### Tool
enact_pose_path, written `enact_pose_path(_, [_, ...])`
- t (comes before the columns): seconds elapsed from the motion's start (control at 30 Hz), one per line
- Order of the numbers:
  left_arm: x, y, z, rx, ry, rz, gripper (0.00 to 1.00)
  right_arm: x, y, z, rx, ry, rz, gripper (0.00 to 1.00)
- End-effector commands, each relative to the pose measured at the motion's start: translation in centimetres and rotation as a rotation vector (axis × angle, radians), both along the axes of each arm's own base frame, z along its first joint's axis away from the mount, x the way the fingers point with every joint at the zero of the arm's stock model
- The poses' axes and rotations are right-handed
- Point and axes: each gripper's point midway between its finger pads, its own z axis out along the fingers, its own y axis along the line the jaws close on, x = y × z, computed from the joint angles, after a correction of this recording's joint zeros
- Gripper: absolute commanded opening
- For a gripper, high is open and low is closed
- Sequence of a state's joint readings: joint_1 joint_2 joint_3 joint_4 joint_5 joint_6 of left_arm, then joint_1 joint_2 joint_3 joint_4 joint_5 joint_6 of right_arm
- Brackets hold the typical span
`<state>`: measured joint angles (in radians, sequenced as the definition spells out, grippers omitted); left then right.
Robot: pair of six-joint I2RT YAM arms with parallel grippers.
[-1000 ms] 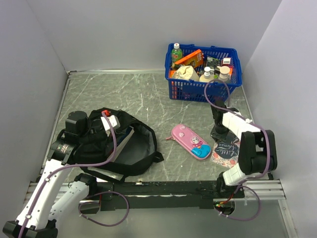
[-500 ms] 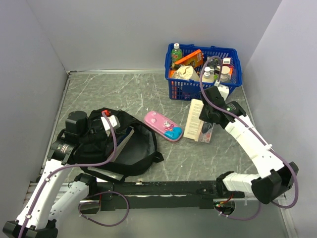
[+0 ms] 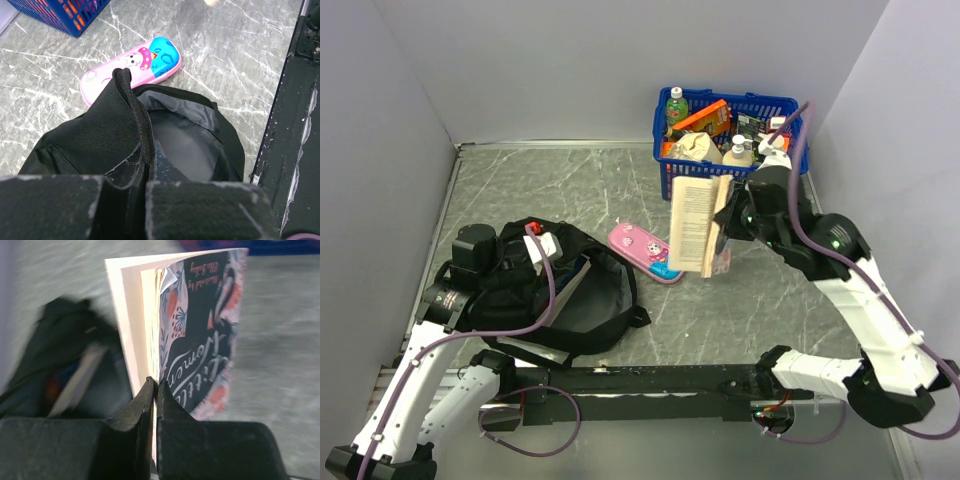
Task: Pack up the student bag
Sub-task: Pick up the book from the center of the board, then place the book in the student bag.
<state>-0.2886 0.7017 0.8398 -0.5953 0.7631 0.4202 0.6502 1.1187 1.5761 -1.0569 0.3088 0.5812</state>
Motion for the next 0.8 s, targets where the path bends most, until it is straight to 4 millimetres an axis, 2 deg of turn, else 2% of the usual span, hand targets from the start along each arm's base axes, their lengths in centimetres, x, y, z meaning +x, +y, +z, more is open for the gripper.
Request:
enact_pose_path(0.0, [-0.4, -1.0, 3.0, -0.071, -0.094, -0.060, 0.01, -3.4, 6.0, 4.8, 0.234, -0.108, 0.378, 0.00])
enact_pose_path(0.03, [-0.4, -1.0, 3.0, -0.071, -0.094, -0.058, 0.01, -4.0, 6.7, 4.4, 0.238, -0.106, 0.436, 0.00])
enact_pose_path(0.1, [-0.5, -0.9, 3.1, -0.071, -0.097, -0.055, 0.01, -5.2, 7.3, 5.1, 0.273, -0.135, 0.516, 0.00])
enact_pose_path(0.17, [-0.6, -0.9, 3.1, -0.069, -0.096, -0.055, 0.01, -6.6, 8.4, 4.6, 0.306, -0.110, 0.603, 0.00])
enact_pose_path(0.27, [-0.5, -0.9, 3.4, -0.070, -0.098, -0.055, 0.01, -7.3, 9.7, 2.4, 0.321, -0.041, 0.679, 0.00])
enact_pose_path(0.3, [-0.6, -0.9, 3.5, -0.071, -0.100, -0.055, 0.01, -7.4, 10.3, 0.4, 0.323, 0.005, 0.694, 0.00])
enact_pose_path(0.33, [-0.5, -0.9, 3.5, -0.071, -0.099, -0.054, 0.01, -7.6, 10.8, -0.3, 0.342, 0.018, 0.721, 0.00])
enact_pose_path(0.37, [-0.6, -0.9, 3.7, -0.072, -0.100, -0.055, 0.01, -7.4, 11.9, -0.3, 0.377, -0.001, 0.756, 0.00])
enact_pose_path(0.4, [-0.6, -0.9, 3.7, -0.072, -0.099, -0.055, 0.01, -7.6, 12.6, -2.0, 0.385, 0.044, 0.769, 0.00])
enact_pose_path(0.43, [-0.5, -0.9, 3.8, -0.073, -0.102, -0.053, 0.01, -8.1, 13.6, -2.5, 0.389, 0.050, 0.802, 0.00])
enact_pose_path(0.47, [-0.5, -0.9, 3.9, -0.073, -0.103, -0.053, 0.01, -7.6, 14.5, -3.7, 0.381, 0.083, 0.804, 0.00])
enact_pose_path(0.57, [-0.5, -0.9, 4.0, -0.073, -0.101, -0.051, 0.01, -7.8, 17.3, -4.7, 0.397, 0.107, 0.878, 0.00])
enact_pose_path(0.63, [-0.5, -0.8, 4.0, -0.072, -0.099, -0.050, 0.01, -7.9, 18.5, -3.3, 0.471, 0.068, 0.929, 0.00])
enact_pose_path(0.77, [-0.6, -0.7, 4.0, -0.067, -0.101, -0.049, 0.01, -8.4, 18.6, -0.3, 0.548, -0.005, 0.972, 0.00])
